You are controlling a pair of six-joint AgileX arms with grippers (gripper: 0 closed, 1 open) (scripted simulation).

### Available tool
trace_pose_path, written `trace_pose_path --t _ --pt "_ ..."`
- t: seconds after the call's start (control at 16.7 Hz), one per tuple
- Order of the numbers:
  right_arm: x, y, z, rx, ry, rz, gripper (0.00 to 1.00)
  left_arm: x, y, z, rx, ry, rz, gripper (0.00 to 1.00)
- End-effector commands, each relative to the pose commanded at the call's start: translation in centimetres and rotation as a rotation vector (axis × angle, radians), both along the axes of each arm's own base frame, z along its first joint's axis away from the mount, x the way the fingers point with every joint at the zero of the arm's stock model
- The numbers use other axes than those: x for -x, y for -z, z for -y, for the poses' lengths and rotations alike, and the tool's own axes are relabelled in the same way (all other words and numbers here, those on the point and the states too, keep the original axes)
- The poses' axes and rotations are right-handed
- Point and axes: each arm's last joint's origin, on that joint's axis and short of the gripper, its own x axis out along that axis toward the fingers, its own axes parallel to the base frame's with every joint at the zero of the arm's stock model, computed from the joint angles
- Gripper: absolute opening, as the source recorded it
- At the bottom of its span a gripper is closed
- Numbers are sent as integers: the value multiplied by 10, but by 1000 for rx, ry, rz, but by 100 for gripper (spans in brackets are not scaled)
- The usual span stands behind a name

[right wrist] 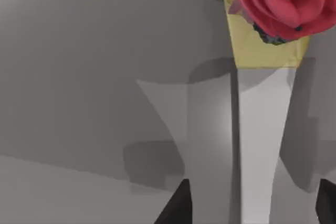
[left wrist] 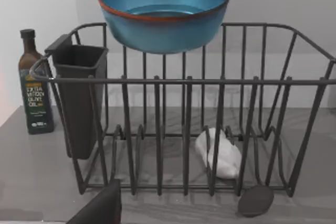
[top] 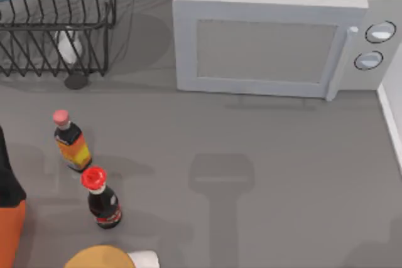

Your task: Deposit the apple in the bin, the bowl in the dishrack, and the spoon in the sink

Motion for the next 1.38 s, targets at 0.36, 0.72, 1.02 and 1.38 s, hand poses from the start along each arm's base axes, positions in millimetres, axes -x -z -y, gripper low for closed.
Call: trace_pose_path --t 0.36,0.72,1.02,1.38 --pt "-2 -55 1 -12 -8 -24 0 0 0 0 0 0 0 100" --pt "1 -95 0 -3 0 -5 0 0 0 0 0 0 0 100" --pt "-6 -96 1 -8 -6 -19 0 0 0 0 0 0 0 100" --pt "-77 -107 11 -31 -42 -86 0 0 0 0 0 0 0 100"
